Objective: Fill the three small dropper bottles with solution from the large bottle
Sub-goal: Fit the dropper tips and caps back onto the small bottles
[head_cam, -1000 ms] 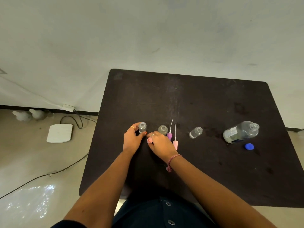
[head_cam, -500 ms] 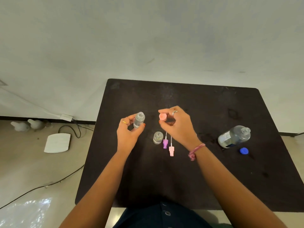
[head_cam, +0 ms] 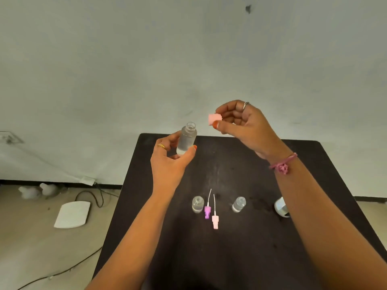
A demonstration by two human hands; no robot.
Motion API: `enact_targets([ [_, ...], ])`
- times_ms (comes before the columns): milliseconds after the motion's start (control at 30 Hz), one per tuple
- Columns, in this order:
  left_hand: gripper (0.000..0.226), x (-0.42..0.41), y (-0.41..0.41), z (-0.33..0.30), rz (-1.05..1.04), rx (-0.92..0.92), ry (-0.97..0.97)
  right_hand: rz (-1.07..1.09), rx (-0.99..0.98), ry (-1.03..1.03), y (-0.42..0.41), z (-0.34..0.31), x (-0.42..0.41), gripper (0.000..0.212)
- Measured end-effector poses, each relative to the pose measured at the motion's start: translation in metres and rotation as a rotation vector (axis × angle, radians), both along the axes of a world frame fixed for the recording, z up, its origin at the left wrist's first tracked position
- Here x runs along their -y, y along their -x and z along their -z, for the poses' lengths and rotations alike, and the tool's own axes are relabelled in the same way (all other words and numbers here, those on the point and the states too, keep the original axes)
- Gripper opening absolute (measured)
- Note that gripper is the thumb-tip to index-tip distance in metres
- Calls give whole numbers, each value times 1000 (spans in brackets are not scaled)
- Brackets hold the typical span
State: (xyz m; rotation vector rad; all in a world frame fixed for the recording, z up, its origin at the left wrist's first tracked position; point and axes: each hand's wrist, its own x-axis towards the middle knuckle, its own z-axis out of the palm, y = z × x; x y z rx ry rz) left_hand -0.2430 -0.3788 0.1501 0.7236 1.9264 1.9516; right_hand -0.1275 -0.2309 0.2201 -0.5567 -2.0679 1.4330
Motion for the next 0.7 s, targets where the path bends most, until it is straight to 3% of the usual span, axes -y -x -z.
enact_targets([
  [200,39,-15,-5,-32,-5,-49,-39,-110,-26,-70,8,-49,-7,29],
  [700,37,-32,-12,-74,5,-79,-123,-137,56,-432,8,-106,-12,29],
])
